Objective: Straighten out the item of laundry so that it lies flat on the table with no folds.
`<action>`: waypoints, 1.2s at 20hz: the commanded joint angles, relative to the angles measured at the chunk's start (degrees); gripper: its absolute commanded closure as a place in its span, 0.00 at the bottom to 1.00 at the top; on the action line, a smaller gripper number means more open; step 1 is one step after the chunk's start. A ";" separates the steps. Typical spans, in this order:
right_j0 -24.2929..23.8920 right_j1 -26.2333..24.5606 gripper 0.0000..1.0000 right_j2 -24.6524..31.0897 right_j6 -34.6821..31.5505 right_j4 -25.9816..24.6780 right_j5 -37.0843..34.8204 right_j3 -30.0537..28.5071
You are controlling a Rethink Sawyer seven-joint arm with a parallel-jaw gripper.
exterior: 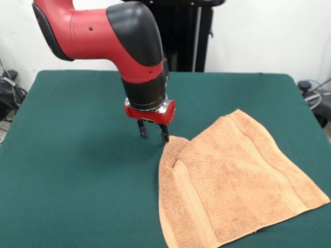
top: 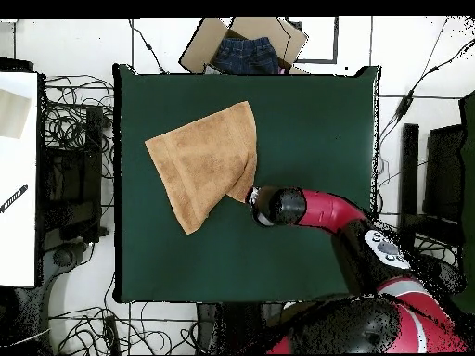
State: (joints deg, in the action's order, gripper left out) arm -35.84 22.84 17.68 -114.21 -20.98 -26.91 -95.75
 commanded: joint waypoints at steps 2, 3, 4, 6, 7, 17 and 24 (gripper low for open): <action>7.94 -3.13 0.00 -1.62 -3.53 -3.78 5.87 7.38; 8.39 -2.63 0.00 -1.77 -4.09 -3.39 5.74 6.95; 8.83 -2.13 0.00 -1.91 -4.65 -3.00 5.62 6.53; 9.82 -1.75 0.00 -2.34 -5.68 -2.20 5.43 6.30; 10.24 -1.69 0.00 -2.49 -6.07 -1.85 5.51 6.25; 10.96 -1.38 0.00 -2.80 -5.78 -0.49 5.46 6.08; 9.40 -1.17 0.00 -1.19 -4.17 0.44 4.26 5.86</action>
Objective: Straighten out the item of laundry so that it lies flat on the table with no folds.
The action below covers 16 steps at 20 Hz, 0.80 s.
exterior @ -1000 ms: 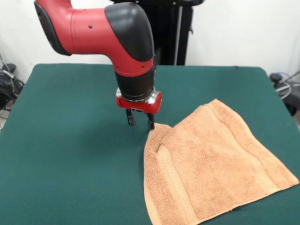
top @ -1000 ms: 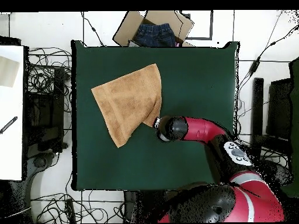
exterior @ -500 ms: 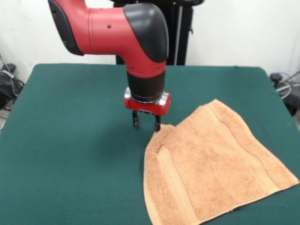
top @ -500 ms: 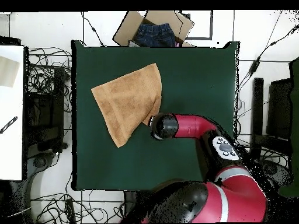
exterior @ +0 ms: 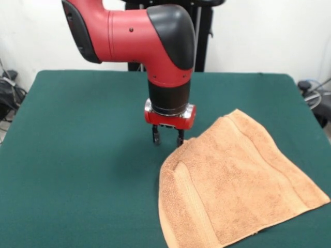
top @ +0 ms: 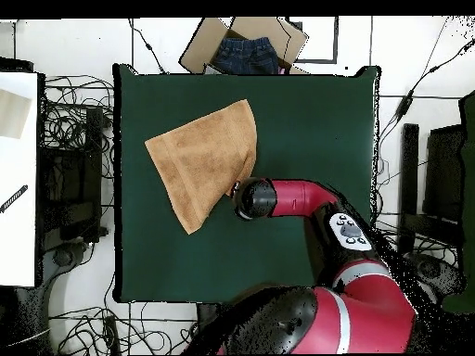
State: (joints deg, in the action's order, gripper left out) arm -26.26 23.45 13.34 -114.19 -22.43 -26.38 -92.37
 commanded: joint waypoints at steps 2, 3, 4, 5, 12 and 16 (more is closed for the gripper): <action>-0.30 -4.10 0.00 2.85 -3.97 0.93 5.73 3.96; -0.48 -4.92 0.00 2.83 -3.57 0.66 5.88 4.71; -0.66 -5.74 0.00 2.80 -3.17 0.38 6.02 5.45; -0.87 -6.41 0.00 2.82 -2.63 0.13 5.96 6.32; -4.05 -9.25 0.00 1.76 5.23 -3.91 0.67 13.18; -7.11 -9.92 0.00 3.31 10.62 -6.55 -1.66 15.47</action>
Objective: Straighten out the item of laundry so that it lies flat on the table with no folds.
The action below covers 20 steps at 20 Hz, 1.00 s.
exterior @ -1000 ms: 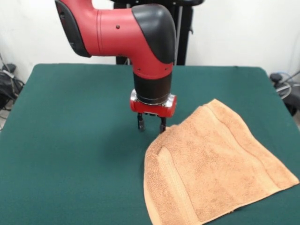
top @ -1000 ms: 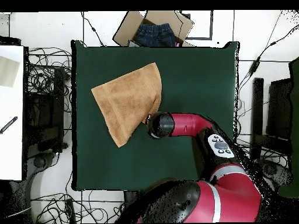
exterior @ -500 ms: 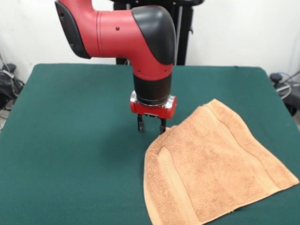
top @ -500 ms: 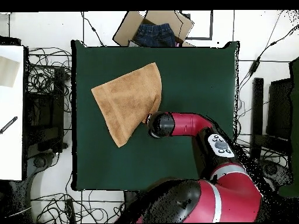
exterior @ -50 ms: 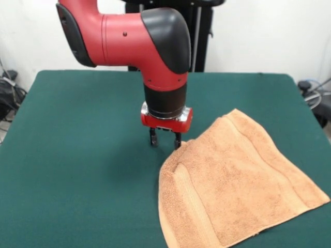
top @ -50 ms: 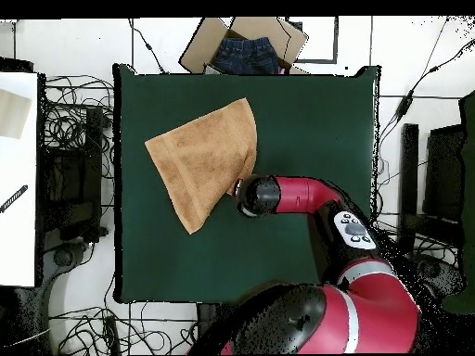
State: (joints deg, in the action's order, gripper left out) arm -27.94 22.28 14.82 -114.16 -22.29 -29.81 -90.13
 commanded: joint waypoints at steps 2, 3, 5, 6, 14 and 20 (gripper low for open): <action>-6.97 -9.29 0.00 2.92 12.84 -8.07 1.22 14.01; -7.58 -9.52 0.00 3.39 13.74 -8.75 1.16 14.28; -8.89 -9.94 0.00 4.36 15.27 -10.17 1.09 14.70; -9.60 -10.13 0.00 4.96 15.97 -10.83 0.85 14.89; -13.70 -10.68 0.00 8.68 19.99 -15.69 -1.30 15.99; -17.45 -11.64 0.00 12.38 23.47 -18.91 -3.06 16.64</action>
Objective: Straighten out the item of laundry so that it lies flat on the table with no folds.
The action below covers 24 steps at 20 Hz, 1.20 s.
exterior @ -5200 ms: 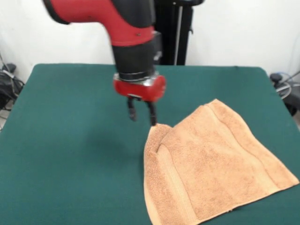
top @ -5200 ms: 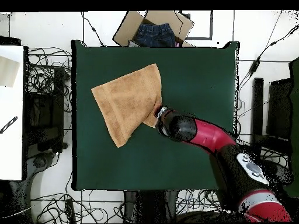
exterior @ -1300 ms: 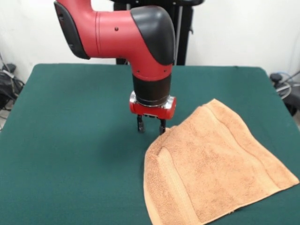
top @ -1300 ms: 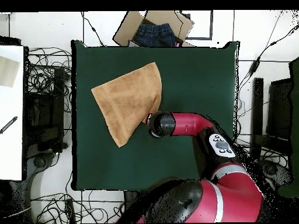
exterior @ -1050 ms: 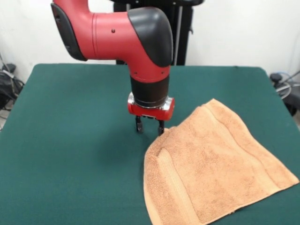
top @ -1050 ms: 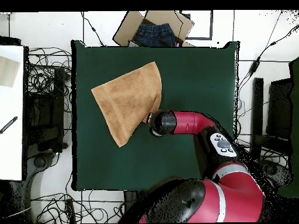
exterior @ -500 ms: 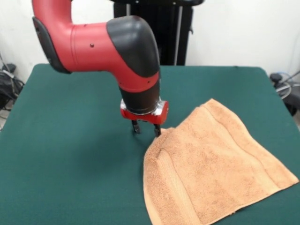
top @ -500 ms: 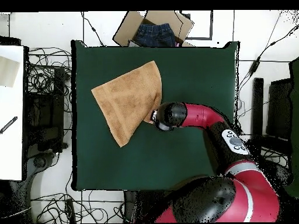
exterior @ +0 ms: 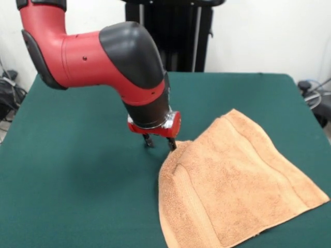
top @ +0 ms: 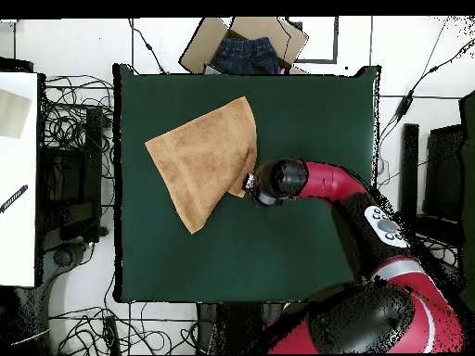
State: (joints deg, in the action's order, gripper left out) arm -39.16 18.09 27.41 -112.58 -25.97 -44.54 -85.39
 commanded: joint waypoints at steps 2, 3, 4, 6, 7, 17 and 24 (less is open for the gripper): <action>-7.59 -7.90 0.00 1.37 23.53 -16.04 10.35 12.31; -8.19 -7.97 0.00 2.05 24.13 -16.48 9.79 12.34; -8.80 -8.03 0.00 2.73 24.73 -16.91 9.23 12.37; -9.91 -8.29 0.00 4.03 25.69 -17.80 8.36 12.45; -10.51 -8.41 0.00 4.67 26.29 -18.25 7.96 12.46; -14.42 -10.27 0.00 8.65 32.15 -22.94 5.06 14.08; -11.03 -8.26 0.00 5.79 23.94 -26.13 6.17 13.68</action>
State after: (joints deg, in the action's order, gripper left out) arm -50.41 13.11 40.98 -98.89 -34.00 -53.70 -85.27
